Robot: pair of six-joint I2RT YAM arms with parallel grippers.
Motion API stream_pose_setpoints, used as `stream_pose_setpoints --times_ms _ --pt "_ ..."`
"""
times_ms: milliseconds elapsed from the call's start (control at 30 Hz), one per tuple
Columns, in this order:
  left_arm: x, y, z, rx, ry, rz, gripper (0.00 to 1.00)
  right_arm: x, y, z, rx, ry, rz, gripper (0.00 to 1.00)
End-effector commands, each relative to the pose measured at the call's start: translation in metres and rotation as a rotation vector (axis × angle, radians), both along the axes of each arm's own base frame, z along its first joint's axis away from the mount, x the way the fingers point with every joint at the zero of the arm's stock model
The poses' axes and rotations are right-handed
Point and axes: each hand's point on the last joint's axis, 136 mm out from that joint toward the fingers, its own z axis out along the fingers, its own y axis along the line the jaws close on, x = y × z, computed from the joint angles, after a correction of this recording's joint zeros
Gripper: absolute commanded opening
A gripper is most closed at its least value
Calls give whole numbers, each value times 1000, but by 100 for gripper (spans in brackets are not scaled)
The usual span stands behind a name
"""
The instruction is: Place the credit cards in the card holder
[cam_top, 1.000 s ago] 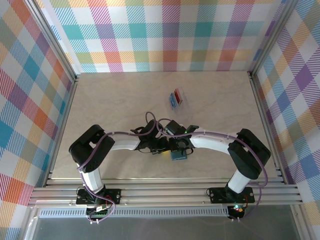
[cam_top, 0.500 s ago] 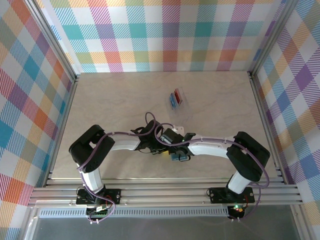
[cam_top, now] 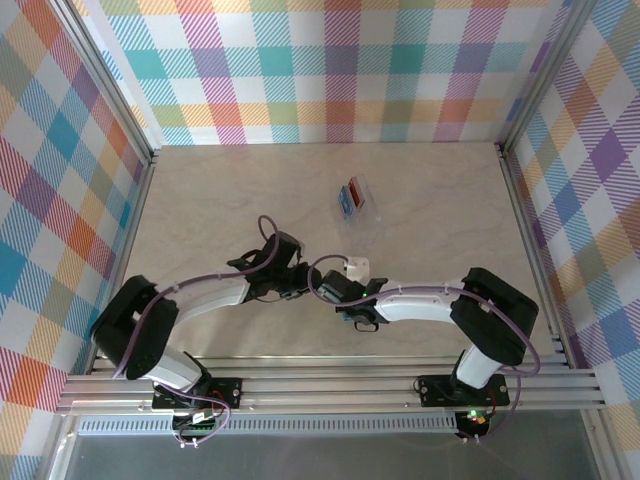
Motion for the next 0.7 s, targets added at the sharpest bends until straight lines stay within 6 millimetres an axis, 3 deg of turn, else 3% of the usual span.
stream_pose_setpoints --times_ms 0,200,433,567,667 --pt "-6 29 0 79 0 29 26 -100 -67 -93 -222 447 4 0" --pt "-2 45 22 91 -57 58 29 -117 -77 -108 -283 475 -6 0" --pt "-2 51 25 112 -40 53 29 -134 -84 -118 -283 507 -11 0" --pt "0 54 37 121 -60 39 32 -119 -67 -100 -272 452 21 0" --pt "5 68 51 154 -98 59 42 -97 -41 -70 -251 370 73 17"
